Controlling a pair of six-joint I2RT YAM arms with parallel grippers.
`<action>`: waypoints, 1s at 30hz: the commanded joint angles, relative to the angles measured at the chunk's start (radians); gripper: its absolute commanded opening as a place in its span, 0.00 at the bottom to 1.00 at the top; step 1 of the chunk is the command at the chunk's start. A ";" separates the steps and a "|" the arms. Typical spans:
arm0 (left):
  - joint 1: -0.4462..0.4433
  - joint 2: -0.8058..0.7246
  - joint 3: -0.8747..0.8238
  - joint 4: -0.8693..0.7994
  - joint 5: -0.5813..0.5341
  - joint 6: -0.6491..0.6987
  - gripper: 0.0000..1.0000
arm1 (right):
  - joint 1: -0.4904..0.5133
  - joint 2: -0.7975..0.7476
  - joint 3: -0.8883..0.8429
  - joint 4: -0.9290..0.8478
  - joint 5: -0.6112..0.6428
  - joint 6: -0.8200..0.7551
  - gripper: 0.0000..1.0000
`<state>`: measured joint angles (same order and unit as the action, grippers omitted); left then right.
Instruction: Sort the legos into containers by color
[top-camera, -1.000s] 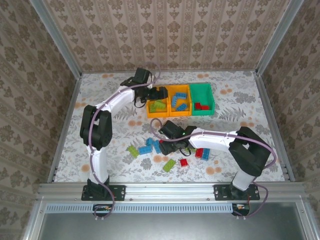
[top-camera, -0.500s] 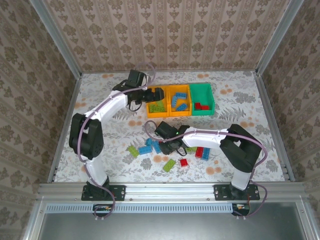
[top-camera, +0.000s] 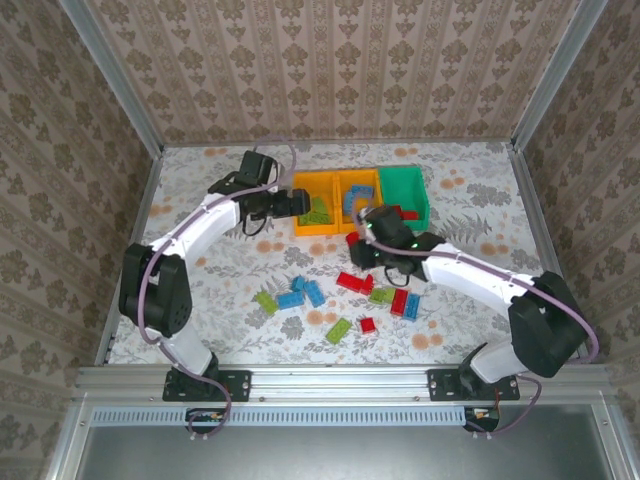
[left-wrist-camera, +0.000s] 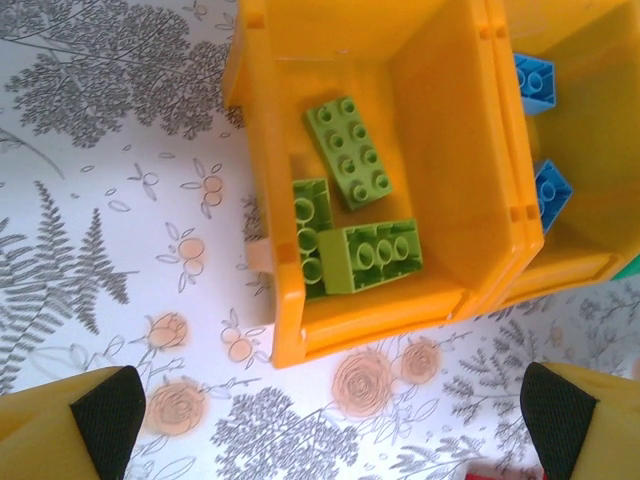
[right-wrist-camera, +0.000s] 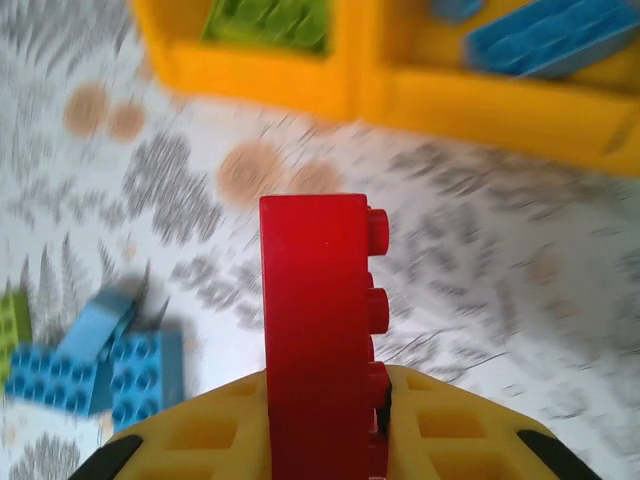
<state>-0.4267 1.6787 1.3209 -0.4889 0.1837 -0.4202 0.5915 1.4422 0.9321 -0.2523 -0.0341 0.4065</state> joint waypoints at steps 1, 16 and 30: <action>-0.014 -0.051 -0.045 -0.045 -0.034 0.088 1.00 | -0.135 -0.015 0.007 0.057 -0.089 0.063 0.24; -0.112 -0.154 -0.265 -0.132 -0.097 0.201 1.00 | -0.466 0.351 0.369 -0.156 -0.088 0.023 0.23; -0.133 -0.122 -0.355 -0.103 0.014 0.140 0.94 | -0.466 0.428 0.465 -0.222 -0.056 0.036 0.53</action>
<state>-0.5549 1.5429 0.9806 -0.5968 0.1463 -0.2584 0.1223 1.8889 1.3933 -0.4389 -0.1062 0.4416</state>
